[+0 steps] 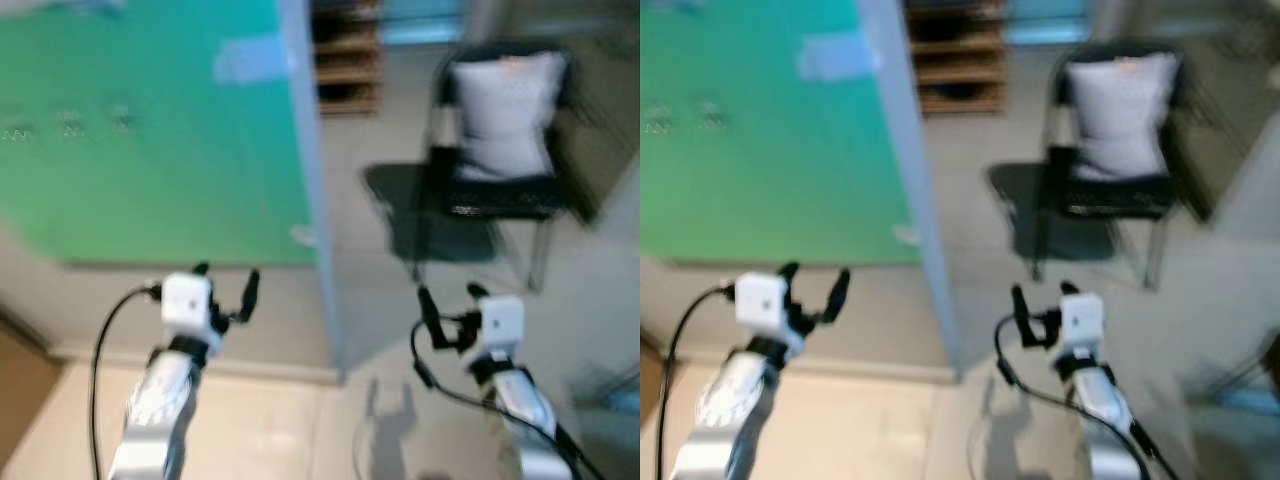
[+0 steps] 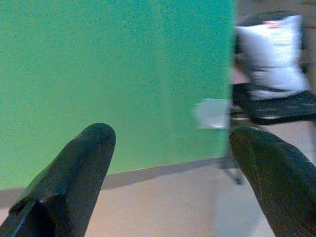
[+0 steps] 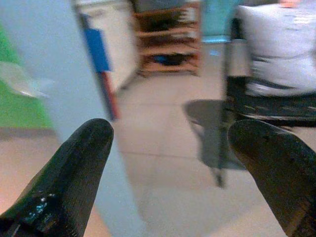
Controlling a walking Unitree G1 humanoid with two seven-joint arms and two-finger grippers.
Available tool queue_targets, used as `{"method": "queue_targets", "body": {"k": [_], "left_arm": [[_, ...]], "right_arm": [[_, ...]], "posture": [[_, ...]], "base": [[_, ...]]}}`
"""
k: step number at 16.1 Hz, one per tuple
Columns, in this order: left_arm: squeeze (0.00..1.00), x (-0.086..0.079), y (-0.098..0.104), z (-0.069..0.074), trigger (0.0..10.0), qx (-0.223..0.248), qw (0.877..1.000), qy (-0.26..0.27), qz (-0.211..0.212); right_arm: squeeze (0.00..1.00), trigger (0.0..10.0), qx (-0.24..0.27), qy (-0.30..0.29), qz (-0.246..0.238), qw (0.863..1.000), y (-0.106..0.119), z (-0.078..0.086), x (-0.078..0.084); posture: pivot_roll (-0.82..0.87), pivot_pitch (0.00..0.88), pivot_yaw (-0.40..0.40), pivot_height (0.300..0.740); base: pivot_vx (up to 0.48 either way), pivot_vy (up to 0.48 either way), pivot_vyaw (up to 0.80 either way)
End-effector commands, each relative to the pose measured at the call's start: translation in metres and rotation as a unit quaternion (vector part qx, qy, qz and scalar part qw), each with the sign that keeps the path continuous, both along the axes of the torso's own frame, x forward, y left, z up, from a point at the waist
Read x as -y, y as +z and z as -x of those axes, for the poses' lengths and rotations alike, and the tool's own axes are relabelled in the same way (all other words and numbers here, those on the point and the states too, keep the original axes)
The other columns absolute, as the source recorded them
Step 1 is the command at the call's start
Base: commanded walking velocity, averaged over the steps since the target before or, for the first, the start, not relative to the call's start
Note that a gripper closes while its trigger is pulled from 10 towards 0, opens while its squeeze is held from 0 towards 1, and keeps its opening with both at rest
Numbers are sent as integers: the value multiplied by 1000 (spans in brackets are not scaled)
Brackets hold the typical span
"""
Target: Hang keys on a hook
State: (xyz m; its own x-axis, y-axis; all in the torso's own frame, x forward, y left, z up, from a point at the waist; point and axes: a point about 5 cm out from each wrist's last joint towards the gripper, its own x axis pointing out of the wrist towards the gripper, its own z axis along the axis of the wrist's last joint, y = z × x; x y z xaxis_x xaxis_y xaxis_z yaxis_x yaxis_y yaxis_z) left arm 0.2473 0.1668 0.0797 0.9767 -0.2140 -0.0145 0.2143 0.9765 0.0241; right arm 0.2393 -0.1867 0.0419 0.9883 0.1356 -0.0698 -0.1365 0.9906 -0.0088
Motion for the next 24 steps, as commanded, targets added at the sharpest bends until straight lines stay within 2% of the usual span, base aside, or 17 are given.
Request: {"method": "queue_targets", "body": {"k": [1,4,7,24], "left_arm": [[0,2,-5,2,10000,-14,1000,-8,2],[0,2,-5,1,10000,-13,1000,-10,2],[0,5,-4,-1,10000,-8,1000,-12,4],[0,4,-2,-10,10000,-12,1000,-16,5]], "right_arm": [[0,10000,2,3,0,1000,1,-3,-1],[0,10000,-1,6,-3,1000,1,-5,-3],[0,10000,5,14,-18,1000,5,-12,-13],[0,10000,-10,24,-22,999,0,-13,-15]], "posture": [[-199,0,128,740],[-195,0,123,740],[-194,0,120,740],[-192,0,118,740]], "base": [[0,476,0],[0,474,0],[0,474,0],[0,478,0]]}}
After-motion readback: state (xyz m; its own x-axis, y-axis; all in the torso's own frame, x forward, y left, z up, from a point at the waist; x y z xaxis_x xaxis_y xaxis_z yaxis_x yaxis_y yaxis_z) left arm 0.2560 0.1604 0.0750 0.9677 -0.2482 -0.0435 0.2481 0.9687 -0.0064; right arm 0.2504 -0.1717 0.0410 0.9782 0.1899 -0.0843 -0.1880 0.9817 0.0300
